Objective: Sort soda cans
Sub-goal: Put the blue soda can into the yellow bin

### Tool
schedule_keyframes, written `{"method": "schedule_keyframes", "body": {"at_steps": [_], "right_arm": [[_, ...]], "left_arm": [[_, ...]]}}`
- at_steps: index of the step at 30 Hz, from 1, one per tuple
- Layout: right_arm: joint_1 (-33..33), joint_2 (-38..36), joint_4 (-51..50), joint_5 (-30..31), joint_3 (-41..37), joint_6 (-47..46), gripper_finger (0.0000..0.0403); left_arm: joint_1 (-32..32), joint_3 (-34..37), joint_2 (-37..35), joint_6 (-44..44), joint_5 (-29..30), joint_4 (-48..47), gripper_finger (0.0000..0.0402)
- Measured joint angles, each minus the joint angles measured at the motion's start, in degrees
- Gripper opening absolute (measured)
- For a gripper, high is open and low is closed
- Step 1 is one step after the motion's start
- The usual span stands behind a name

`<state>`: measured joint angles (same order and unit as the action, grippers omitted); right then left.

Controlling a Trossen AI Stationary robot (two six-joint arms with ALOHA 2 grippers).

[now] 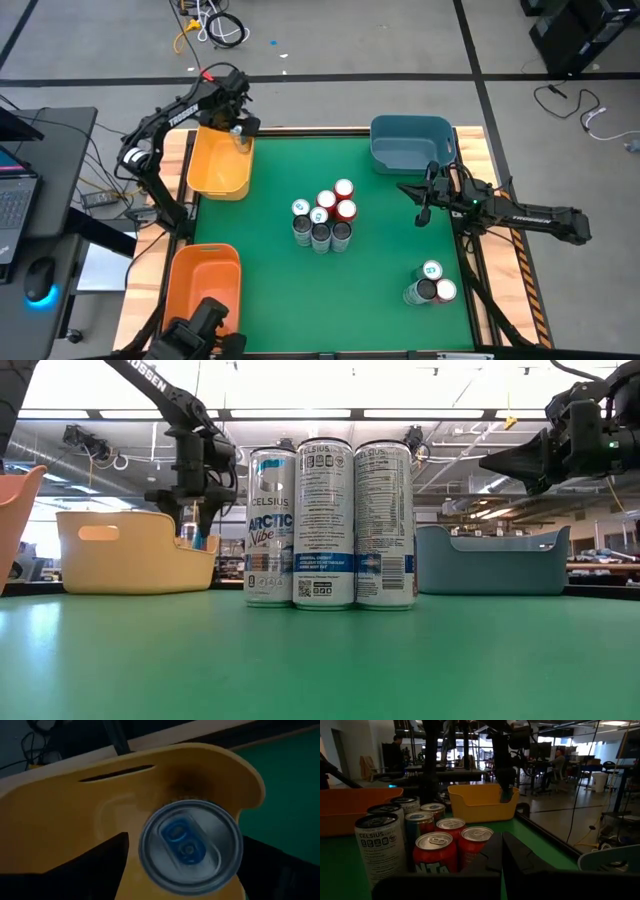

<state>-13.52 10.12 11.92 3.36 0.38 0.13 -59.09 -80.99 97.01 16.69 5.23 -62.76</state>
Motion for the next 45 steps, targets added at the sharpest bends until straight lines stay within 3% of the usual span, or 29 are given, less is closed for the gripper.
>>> {"method": "schedule_keyframes", "body": {"at_steps": [14, 25, 31, 39, 45], "right_arm": [[0.0, 0.0, 0.0, 0.0, 0.0, 0.0, 0.0000], [0.0, 0.0, 0.0, 0.0, 0.0, 0.0, 0.0000], [0.0, 0.0, 0.0, 0.0, 0.0, 0.0, 0.0000], [0.0, 0.0, 0.0, 0.0, 0.0, 0.0, 0.0000], [0.0, 0.0, 0.0, 0.0, 0.0, 0.0, 0.0000]], "left_arm": [[0.8, -10.6, -0.1, -4.9, 5.1, -8.3, 0.0339], [7.9, -13.3, -3.2, -12.9, 6.7, -11.3, 0.0320], [13.6, -12.4, -5.8, -13.6, 4.8, -10.2, 0.0238], [16.1, -7.7, -5.2, -12.2, -1.0, -5.6, 0.0026], [15.6, -4.4, -5.2, -12.1, -1.3, -3.9, 0.0004]]}}
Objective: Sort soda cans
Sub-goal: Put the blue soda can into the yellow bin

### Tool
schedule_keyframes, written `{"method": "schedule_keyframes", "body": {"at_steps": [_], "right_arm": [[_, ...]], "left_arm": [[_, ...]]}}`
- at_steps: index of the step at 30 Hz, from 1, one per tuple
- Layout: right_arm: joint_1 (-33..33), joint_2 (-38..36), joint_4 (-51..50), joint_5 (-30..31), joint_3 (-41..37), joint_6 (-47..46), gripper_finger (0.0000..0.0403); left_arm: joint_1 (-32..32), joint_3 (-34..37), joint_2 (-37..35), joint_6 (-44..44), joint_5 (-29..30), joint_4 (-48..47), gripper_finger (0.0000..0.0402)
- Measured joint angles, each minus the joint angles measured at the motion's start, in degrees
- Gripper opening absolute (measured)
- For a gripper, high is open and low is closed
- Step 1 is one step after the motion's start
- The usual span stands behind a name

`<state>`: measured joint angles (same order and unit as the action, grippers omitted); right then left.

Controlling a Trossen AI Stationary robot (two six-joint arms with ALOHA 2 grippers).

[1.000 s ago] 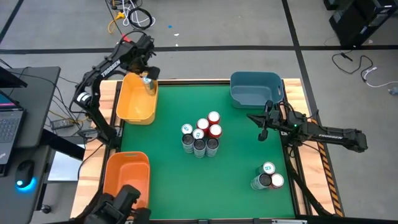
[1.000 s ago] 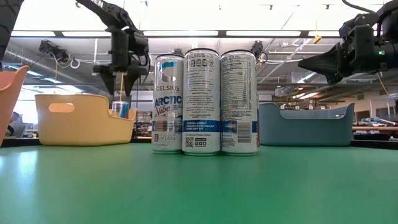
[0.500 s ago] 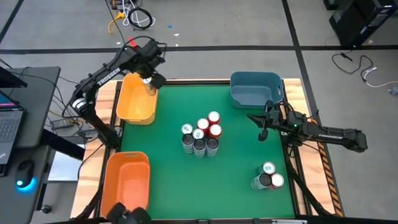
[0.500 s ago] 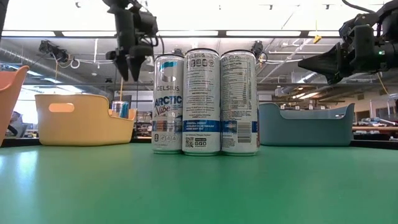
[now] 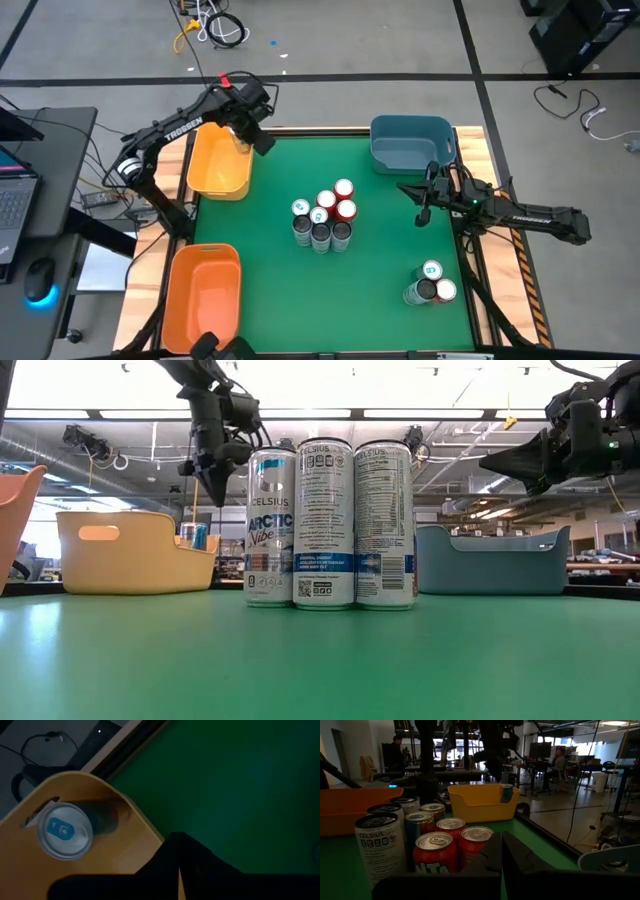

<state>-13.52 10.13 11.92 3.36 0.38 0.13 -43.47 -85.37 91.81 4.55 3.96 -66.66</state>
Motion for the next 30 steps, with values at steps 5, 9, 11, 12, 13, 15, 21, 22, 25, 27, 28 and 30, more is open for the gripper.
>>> {"method": "schedule_keyframes", "body": {"at_steps": [5, 9, 11, 12, 13, 15, 21, 22, 25, 27, 28, 30], "right_arm": [[0.0, 0.0, 0.0, 0.0, 0.0, 0.0, 0.0000], [0.0, 0.0, 0.0, 0.0, 0.0, 0.0, 0.0000], [0.0, 0.0, 0.0, 0.0, 0.0, 0.0, 0.0000], [0.0, 0.0, 0.0, 0.0, 0.0, 0.0, 0.0000], [0.0, 0.0, 0.0, 0.0, 0.0, 0.0, 0.0000], [0.0, 0.0, 0.0, 0.0, 0.0, 0.0, 0.0000], [0.0, 0.0, 0.0, 0.0, 0.0, 0.0, 0.0000], [0.0, 0.0, 0.0, 0.0, 0.0, 0.0, 0.0000], [0.0, 0.0, 0.0, 0.0, 0.0, 0.0, 0.0000], [0.0, 0.0, 0.0, 0.0, 0.0, 0.0, 0.0000], [0.0, 0.0, 0.0, 0.0, 0.0, 0.0, 0.0000], [0.0, 0.0, 0.0, 0.0, 0.0, 0.0, 0.0000]], "left_arm": [[-0.6, 3.7, 0.0, 1.6, 1.4, 4.4, 0.0002], [-1.9, 7.4, 0.0, 2.3, 3.7, 7.2, 0.0001], [-2.4, 9.1, 0.1, 2.3, 4.7, 7.9, 0.0001], [-2.7, 10.0, 0.2, 2.3, 5.3, 8.4, 0.0001], [-3.0, 10.8, 0.2, 2.3, 5.5, 9.1, 0.0001], [-3.1, 12.3, 0.2, 2.3, 6.0, 11.5, 0.0001], [-3.1, 15.1, 0.8, 2.4, 10.1, 16.5, 0.0000], [-3.1, 15.3, 1.1, 2.3, 11.0, 16.5, 0.0000], [-3.1, 15.3, 2.0, 2.4, 13.7, 16.3, 0.0000], [-3.1, 15.3, 2.3, 2.5, 15.9, 16.3, 0.0000], [-3.1, 15.3, 2.5, 2.5, 16.8, 16.3, 0.0000], [-3.1, 15.3, 2.5, 2.5, 18.6, 16.3, 0.0000]]}}
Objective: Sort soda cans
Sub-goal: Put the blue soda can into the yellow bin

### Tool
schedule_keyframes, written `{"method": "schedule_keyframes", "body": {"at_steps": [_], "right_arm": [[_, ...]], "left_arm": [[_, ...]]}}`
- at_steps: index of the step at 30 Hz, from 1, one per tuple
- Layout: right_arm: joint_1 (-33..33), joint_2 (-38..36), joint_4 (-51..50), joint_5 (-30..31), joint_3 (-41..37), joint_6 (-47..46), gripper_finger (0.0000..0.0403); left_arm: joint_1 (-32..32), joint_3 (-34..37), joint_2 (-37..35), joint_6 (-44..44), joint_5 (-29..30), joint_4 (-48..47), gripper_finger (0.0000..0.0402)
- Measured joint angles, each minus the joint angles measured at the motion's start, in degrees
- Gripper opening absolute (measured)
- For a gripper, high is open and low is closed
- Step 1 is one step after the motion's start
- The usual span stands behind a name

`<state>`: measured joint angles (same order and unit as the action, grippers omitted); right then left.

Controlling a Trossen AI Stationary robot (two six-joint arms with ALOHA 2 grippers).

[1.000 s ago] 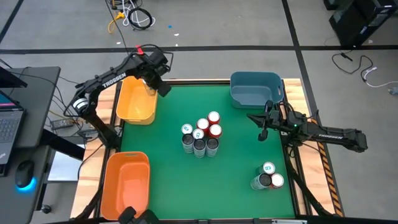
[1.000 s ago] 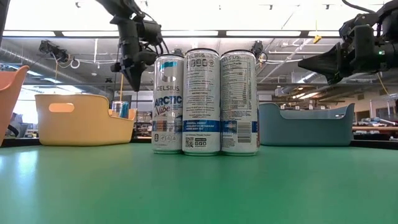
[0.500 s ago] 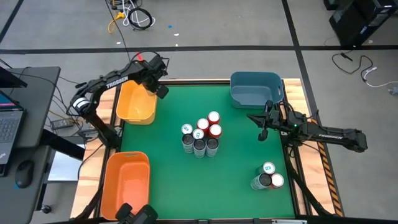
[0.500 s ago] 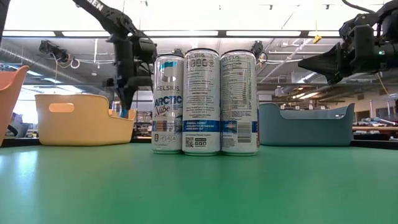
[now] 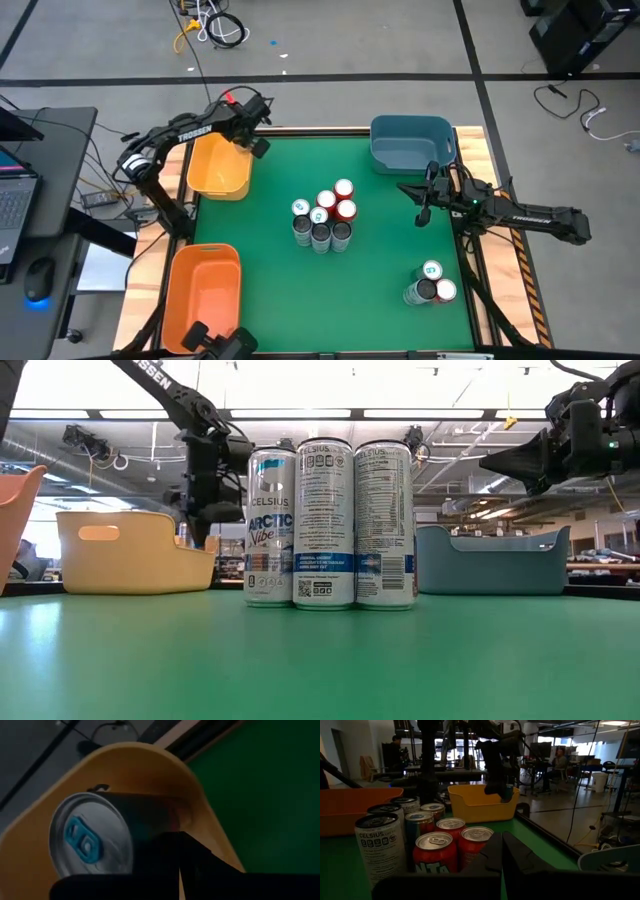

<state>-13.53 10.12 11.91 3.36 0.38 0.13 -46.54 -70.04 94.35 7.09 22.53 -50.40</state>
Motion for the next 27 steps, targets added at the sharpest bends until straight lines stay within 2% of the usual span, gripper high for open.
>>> {"method": "schedule_keyframes", "body": {"at_steps": [5, 18, 27], "right_arm": [[0.0, 0.0, 0.0, 0.0, 0.0, 0.0, 0.0000], [0.0, 0.0, 0.0, 0.0, 0.0, 0.0, 0.0000], [0.0, 0.0, 0.0, 0.0, 0.0, 0.0, 0.0000]], "left_arm": [[0.0, 0.0, 0.0, 0.3, 2.4, -0.6, 0.0000], [0.9, 0.0, 0.0, 1.9, -1.3, 2.7, 0.0000], [1.4, 0.0, 2.3, 2.4, 0.4, 7.0, 0.0000]]}}
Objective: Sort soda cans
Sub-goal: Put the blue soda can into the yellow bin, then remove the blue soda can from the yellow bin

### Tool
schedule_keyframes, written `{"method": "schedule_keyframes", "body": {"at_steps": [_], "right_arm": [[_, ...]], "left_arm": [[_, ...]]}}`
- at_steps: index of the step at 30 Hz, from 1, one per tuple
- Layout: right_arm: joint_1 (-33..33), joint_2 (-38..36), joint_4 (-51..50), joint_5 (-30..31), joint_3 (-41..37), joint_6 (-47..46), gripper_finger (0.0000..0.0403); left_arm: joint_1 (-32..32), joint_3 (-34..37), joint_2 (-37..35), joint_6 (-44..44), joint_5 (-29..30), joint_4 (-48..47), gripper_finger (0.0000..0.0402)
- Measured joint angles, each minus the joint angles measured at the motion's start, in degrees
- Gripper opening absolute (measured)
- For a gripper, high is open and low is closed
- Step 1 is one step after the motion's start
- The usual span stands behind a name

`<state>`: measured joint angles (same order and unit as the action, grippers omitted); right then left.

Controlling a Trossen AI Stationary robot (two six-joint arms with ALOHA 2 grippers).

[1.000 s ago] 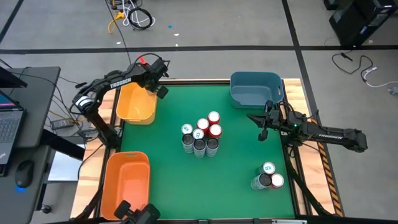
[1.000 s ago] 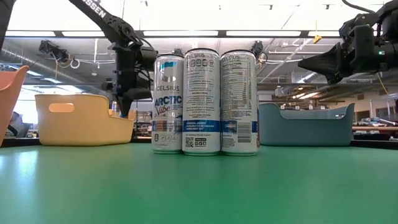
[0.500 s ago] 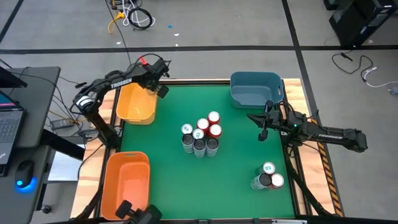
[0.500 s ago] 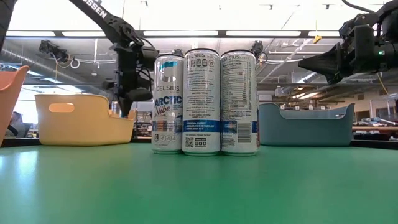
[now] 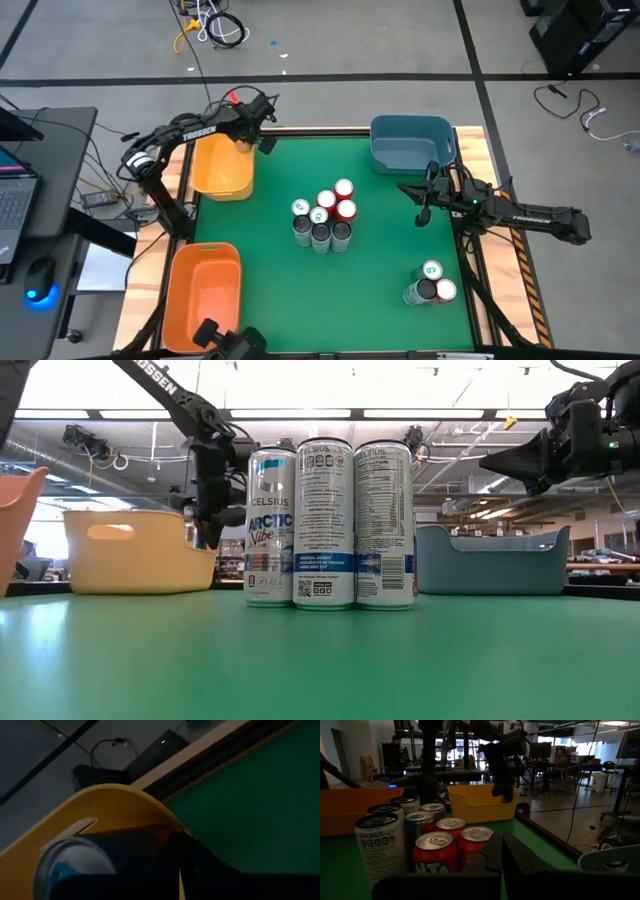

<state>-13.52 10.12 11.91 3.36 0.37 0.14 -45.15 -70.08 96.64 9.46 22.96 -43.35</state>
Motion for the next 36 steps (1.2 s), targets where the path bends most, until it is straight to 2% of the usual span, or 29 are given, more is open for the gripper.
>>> {"method": "schedule_keyframes", "body": {"at_steps": [8, 16, 28, 36], "right_arm": [[0.0, 0.0, 0.0, 0.0, 0.0, 0.0, 0.0001], [0.0, 0.0, 0.0, 0.0, 0.0, 0.0, 0.0001], [0.0, 0.0, 0.0, 0.0, 0.0, 0.0, 0.0002], [0.0, 0.0, 0.0, 0.0, 0.0, 0.0, 0.0002]], "left_arm": [[1.5, 0.0, 0.8, -1.8, 7.2, -1.8, 0.0000], [1.5, 0.0, 0.8, -2.2, 11.3, -6.5, 0.0000], [1.8, 0.0, 0.8, -2.0, 10.6, -6.9, 0.0000], [1.8, 0.0, 0.8, -4.0, 6.2, -11.4, 0.0000]]}}
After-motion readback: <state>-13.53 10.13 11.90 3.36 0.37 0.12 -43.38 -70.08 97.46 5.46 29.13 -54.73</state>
